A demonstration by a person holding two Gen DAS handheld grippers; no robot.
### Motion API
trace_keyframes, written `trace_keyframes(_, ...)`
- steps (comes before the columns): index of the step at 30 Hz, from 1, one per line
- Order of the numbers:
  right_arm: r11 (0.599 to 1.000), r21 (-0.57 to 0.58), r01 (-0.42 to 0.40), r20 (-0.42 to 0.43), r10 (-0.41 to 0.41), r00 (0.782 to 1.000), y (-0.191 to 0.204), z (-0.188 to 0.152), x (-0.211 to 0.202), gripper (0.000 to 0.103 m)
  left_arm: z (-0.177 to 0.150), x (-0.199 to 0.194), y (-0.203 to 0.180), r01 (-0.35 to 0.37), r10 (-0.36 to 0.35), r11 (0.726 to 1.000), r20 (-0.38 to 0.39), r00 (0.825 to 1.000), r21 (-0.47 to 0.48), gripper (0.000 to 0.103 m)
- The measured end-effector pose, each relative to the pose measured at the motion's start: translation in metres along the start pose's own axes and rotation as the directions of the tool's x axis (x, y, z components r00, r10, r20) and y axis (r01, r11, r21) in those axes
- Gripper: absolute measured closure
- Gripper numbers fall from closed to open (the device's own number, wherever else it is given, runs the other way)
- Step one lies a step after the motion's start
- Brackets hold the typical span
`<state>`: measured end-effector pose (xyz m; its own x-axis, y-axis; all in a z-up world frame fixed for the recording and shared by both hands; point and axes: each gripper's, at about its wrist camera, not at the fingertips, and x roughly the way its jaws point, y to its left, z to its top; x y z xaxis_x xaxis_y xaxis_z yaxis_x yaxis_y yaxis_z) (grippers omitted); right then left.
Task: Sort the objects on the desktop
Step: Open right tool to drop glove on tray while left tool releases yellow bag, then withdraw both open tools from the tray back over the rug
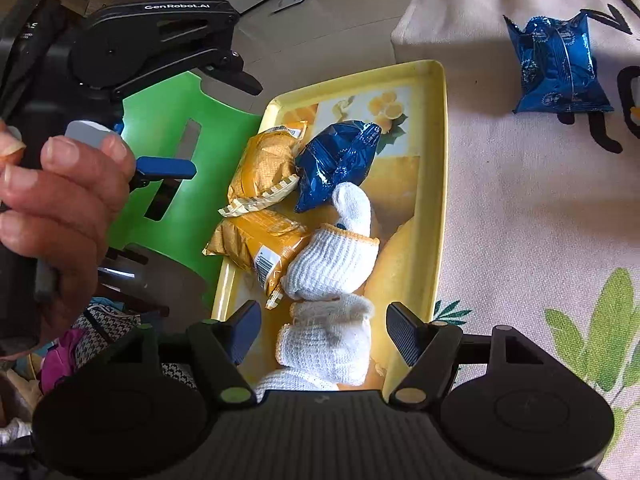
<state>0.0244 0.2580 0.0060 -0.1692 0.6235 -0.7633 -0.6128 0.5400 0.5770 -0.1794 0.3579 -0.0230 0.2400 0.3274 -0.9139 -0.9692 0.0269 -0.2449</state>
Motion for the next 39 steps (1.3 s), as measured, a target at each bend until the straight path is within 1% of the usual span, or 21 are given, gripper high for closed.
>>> trace_keyframes(3, 1.0, -0.004, 0.026, 0.016, -0.026, 1.0, -0.002, 0.002, -0.009, 0.033, -0.005, -0.008, -0.008, 0.001, -0.002, 0.999, 0.023, 1.0, 0.032, 0.006)
trace_keyframes(6, 0.997, -0.015, 0.076, 0.026, -0.076, 0.997, -0.006, 0.003, -0.019, 0.033, -0.011, -0.015, -0.018, 0.014, -0.016, 0.998, 0.031, 0.999, 0.061, 0.006)
trace_keyframes(10, 0.989, -0.017, 0.149, 0.048, -0.148, 0.988, -0.014, 0.004, -0.031, 0.033, -0.021, -0.023, -0.03, 0.038, -0.041, 0.995, 0.032, 0.999, 0.093, 0.006)
trace_keyframes(13, 0.98, 0.007, 0.197, 0.056, -0.197, 0.979, -0.027, 0.006, -0.041, 0.033, -0.033, -0.029, -0.043, 0.06, -0.064, 0.99, 0.026, 0.998, 0.129, 0.005)
trace_keyframes(17, 0.972, 0.049, 0.231, 0.071, -0.234, 0.97, -0.043, 0.008, -0.057, 0.033, -0.047, -0.036, -0.06, 0.066, -0.072, 0.982, 0.026, 0.997, 0.177, 0.005)
trace_keyframes(21, 0.964, 0.065, 0.259, 0.079, -0.264, 0.961, -0.057, 0.007, -0.072, 0.033, -0.059, -0.044, -0.078, 0.08, -0.087, 0.972, 0.025, 0.996, 0.221, 0.004)
trace_keyframes(26, 0.951, 0.102, 0.293, 0.094, -0.303, 0.948, -0.082, 0.007, -0.089, 0.032, -0.075, -0.051, -0.1, 0.084, -0.094, 0.955, 0.022, 0.995, 0.283, 0.004)
trace_keyframes(28, 0.939, 0.125, 0.319, 0.093, -0.331, 0.939, -0.091, 0.004, -0.104, 0.032, -0.082, -0.052, -0.107, 0.083, -0.093, 0.949, 0.02, 0.995, 0.304, 0.003)
trace_keyframes(34, 0.905, 0.203, 0.374, 0.092, -0.398, 0.913, -0.122, -0.002, -0.13, 0.032, -0.102, -0.054, -0.131, 0.087, -0.094, 0.93, 0.003, 0.996, 0.358, 0.003)
trace_keyframes(39, 0.868, 0.303, 0.393, 0.091, -0.437, 0.895, -0.149, -0.008, -0.152, 0.032, -0.124, -0.054, -0.155, 0.093, -0.095, 0.905, -0.017, 0.995, 0.414, 0.003)
